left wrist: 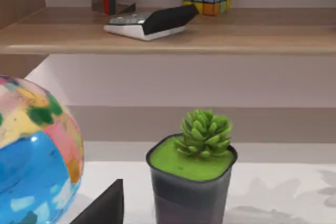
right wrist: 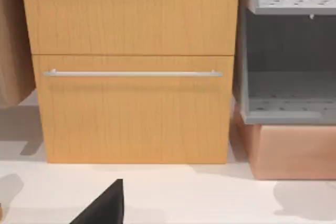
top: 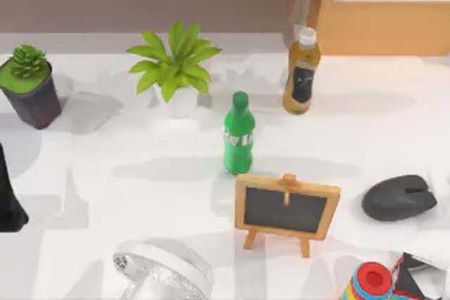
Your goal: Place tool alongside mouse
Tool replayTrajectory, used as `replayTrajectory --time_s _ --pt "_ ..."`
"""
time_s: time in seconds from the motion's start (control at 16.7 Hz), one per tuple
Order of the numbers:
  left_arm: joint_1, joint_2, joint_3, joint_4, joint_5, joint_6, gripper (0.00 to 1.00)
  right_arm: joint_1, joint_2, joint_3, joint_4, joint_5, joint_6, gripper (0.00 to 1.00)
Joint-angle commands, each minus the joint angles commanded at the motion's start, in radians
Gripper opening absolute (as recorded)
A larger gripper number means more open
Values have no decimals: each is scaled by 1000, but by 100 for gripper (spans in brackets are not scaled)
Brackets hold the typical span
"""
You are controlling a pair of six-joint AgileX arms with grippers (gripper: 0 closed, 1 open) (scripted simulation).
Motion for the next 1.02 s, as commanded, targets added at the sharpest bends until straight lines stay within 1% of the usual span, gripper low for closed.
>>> replayTrajectory --time_s 0.24,0.42,0.6,1.02 --pt "0 0 0 0 0 0 100 -9 34 24 -29 0 7 100" --pt "0 0 0 0 0 0 100 -42 163 109 -127 0 30 100" --pt "0 0 0 0 0 0 100 -91 380 238 -275 -1 66 100" --pt "0 0 0 0 0 0 100 -222 1008 584 -674 -3 163 100"
